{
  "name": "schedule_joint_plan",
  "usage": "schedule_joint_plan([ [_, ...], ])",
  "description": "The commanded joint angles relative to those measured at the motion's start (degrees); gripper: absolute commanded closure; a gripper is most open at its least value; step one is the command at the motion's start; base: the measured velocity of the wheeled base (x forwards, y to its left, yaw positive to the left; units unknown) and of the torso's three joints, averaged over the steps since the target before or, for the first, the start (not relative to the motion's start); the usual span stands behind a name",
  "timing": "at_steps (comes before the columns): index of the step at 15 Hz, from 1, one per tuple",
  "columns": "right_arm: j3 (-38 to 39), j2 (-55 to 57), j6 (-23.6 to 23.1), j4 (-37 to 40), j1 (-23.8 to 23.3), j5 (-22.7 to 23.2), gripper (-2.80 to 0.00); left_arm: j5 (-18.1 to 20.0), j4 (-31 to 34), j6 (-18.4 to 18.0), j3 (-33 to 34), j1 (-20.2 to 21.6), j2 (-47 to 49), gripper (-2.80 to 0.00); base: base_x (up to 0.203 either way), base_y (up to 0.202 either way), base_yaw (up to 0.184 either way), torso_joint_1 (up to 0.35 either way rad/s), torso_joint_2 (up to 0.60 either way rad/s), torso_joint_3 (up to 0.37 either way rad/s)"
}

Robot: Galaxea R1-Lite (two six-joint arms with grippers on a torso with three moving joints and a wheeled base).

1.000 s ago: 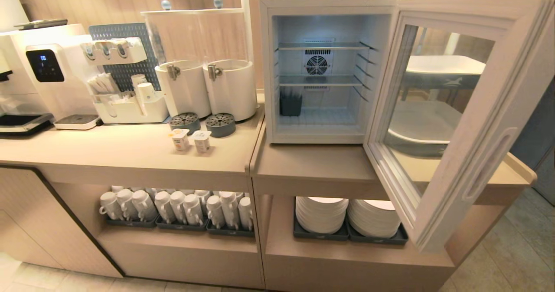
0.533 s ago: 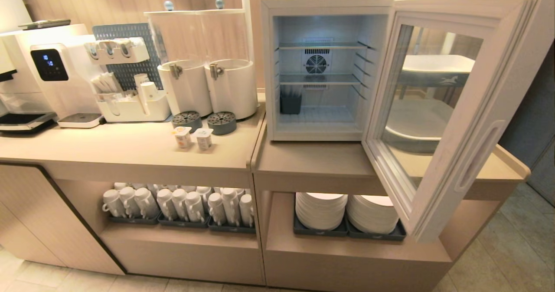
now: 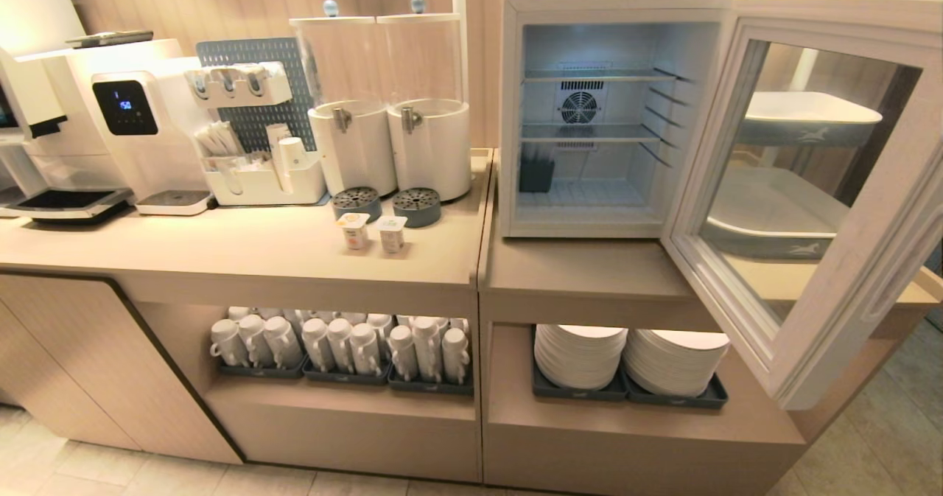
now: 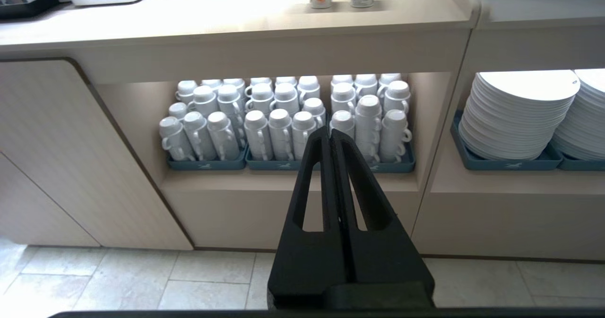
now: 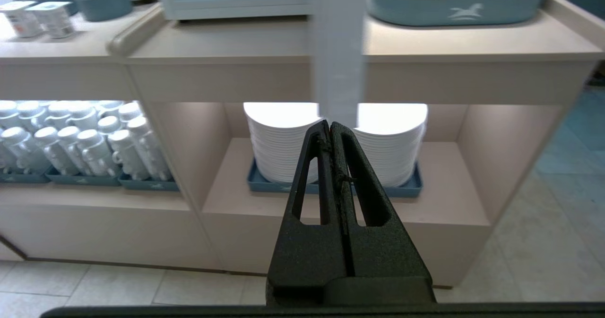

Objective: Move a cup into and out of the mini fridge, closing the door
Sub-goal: Put the yoghurt in the freezer

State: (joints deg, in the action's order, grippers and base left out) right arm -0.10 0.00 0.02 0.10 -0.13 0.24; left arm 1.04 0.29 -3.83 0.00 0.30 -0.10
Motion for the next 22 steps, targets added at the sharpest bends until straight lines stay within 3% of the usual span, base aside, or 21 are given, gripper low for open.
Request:
schedule_joint_plan([
  [1,0.01,0.09,-0.02,-0.01,0.05,0.02,0.00,0.02,-0.02,-0.04,0.09,0.05,0.10,0.00,0.000,0.191,0.001,-0.002,0.00,-0.001],
  [22,0.01,0.09,-0.02,-0.01,0.05,0.02,0.00,-0.07,-0.03,1.19,0.09,0.05,0.10,0.00,0.000,0.192,0.001,0.002,0.00,0.003],
])
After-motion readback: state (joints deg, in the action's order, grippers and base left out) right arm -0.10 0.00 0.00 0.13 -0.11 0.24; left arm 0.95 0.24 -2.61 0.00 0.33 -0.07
